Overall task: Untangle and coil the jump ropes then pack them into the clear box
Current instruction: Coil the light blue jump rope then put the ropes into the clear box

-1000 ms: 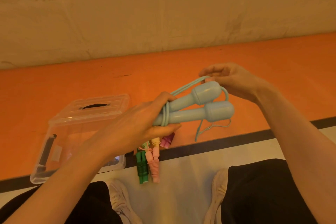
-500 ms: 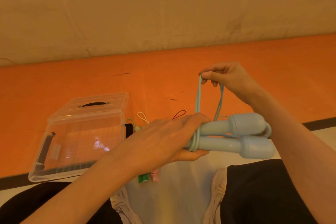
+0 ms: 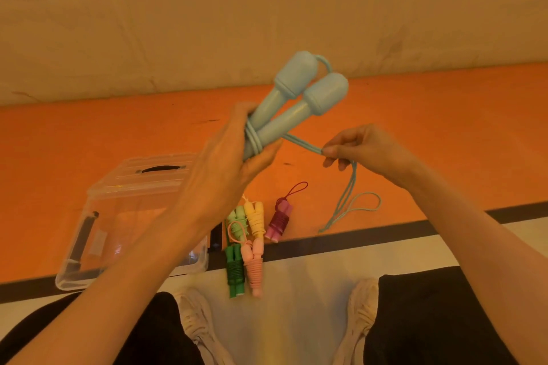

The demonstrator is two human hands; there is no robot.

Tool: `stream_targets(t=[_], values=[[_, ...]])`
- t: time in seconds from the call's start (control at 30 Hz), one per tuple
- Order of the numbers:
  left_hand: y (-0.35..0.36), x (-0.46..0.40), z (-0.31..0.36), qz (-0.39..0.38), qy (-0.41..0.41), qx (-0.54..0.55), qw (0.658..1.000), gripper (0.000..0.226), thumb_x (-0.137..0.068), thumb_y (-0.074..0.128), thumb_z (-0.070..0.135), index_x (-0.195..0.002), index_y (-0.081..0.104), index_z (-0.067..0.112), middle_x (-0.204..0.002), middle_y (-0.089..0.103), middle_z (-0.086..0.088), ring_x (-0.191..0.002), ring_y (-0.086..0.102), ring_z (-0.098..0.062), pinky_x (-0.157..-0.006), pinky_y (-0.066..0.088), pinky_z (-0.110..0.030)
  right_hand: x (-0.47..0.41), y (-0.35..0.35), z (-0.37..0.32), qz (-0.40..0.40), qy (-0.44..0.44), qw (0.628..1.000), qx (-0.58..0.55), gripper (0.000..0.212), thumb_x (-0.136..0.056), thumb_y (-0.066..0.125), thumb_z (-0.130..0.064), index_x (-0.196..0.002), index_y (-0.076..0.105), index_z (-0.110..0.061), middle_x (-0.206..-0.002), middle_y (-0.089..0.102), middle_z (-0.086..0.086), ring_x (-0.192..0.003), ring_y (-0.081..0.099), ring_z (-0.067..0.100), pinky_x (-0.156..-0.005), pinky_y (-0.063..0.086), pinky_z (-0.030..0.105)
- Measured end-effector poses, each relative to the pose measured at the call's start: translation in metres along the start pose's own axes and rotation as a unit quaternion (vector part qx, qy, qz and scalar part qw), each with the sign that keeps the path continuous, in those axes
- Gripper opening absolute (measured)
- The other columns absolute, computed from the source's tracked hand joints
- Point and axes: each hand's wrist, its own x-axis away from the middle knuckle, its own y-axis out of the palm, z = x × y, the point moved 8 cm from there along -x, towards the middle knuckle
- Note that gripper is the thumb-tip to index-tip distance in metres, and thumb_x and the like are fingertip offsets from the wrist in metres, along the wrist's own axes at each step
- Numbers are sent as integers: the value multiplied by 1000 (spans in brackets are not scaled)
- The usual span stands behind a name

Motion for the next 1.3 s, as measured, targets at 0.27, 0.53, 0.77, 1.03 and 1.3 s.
stream_targets(t=[0.27, 0.53, 0.77, 1.03, 1.3], values=[[-1, -3, -23, 22, -42, -29, 998, 31, -92, 56, 37, -115, 43, 22, -82, 53, 13, -63, 51, -7, -51, 36, -26, 31, 52, -1, -151, 30, 987, 36, 4, -83, 71, -6, -81, 72, -8, -79, 74, 12, -59, 60, 13, -59, 47, 16], [11, -4, -36, -6, -30, -163, 986, 41, -93, 54, 37, -124, 44, 12, -94, 51, 0, -72, 53, -25, -55, 42, -42, 66, 100, -37, -256, -20, 967, -8, 15, -85, 71, -9, -94, 71, 4, -81, 73, 11, -67, 59, 18, -64, 48, 20], [14, 2, -36, -42, -13, -170, 985, 72, -90, 39, 62, -148, 26, 22, -132, 49, -2, -96, 59, -30, -71, 50, -49, 73, 84, -50, -283, -14, 957, -68, 16, -81, 68, -2, -92, 66, 11, -77, 72, 10, -65, 62, 19, -66, 54, 26], [13, 5, -34, -86, 5, -196, 977, 89, -79, 16, 79, -153, 2, 31, -138, 43, -1, -97, 58, -31, -72, 51, -49, 70, 50, -61, -229, -69, 963, -126, 9, -79, 73, -25, -82, 75, -17, -74, 73, 3, -62, 63, 15, -67, 51, 24], [13, 4, -37, -112, 16, -185, 976, 98, -74, 10, 88, -153, -4, 32, -139, 40, 0, -104, 56, -28, -77, 50, -50, 62, 46, -59, -211, -82, 942, -248, 22, -76, 74, -43, -82, 73, -21, -71, 68, 0, -64, 59, 11, -67, 48, 20]])
